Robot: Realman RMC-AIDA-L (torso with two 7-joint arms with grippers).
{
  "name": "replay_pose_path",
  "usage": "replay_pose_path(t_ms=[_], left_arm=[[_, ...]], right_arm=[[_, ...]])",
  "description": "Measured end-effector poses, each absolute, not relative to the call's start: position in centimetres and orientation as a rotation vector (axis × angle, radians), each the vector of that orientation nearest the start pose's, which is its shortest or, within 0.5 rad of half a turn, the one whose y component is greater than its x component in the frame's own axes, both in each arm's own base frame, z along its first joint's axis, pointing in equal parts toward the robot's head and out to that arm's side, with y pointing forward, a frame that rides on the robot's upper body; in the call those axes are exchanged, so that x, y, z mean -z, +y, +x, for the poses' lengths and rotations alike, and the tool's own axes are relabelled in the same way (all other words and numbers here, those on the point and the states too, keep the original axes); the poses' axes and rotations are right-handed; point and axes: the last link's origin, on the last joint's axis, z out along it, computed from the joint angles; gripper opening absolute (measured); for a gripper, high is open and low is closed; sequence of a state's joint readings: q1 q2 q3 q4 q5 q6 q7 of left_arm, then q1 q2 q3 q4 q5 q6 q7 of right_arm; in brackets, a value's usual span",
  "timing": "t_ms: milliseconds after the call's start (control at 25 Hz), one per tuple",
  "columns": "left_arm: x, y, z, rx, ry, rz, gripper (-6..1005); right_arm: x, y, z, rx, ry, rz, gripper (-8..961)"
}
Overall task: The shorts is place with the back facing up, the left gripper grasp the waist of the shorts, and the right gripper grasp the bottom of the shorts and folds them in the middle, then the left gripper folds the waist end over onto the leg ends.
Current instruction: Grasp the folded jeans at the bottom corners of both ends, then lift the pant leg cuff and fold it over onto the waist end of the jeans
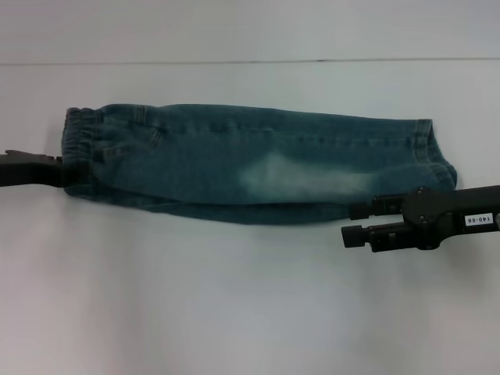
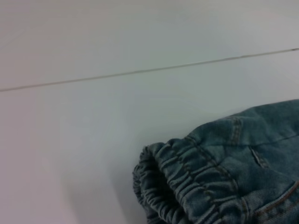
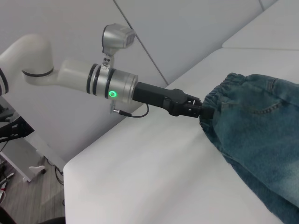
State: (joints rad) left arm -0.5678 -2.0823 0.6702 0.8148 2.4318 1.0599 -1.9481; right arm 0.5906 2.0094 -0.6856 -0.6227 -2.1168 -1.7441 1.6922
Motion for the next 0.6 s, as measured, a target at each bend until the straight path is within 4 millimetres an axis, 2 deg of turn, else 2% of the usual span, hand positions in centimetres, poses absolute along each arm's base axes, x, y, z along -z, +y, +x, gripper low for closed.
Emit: replay_pose_path(t_ms=[280, 320, 400, 600], left_arm=[[-4.5, 38.2, -31.1, 0.12, -1.086, -2.257, 279], [-4.8, 38.2, -30.7, 0.125, -1.082, -2.271, 269], [-5.3, 38.1, -30.0, 0.134, -1.074, -2.294, 134], [-6.8, 38.4, -26.9, 0.179, -1.055, -2.354, 118]], right_arm=[[-1.1, 32.7, 25.8, -0.634, 0.996, -2.864, 663], [-0.9, 32.8, 25.8, -0.634, 0.984, -2.853, 639], [-0.5, 33.1, 25.7, -0.657, 0.971, -2.818, 591], [0.9, 34.3, 25.1, -0.714, 0.938, -2.707, 472]])
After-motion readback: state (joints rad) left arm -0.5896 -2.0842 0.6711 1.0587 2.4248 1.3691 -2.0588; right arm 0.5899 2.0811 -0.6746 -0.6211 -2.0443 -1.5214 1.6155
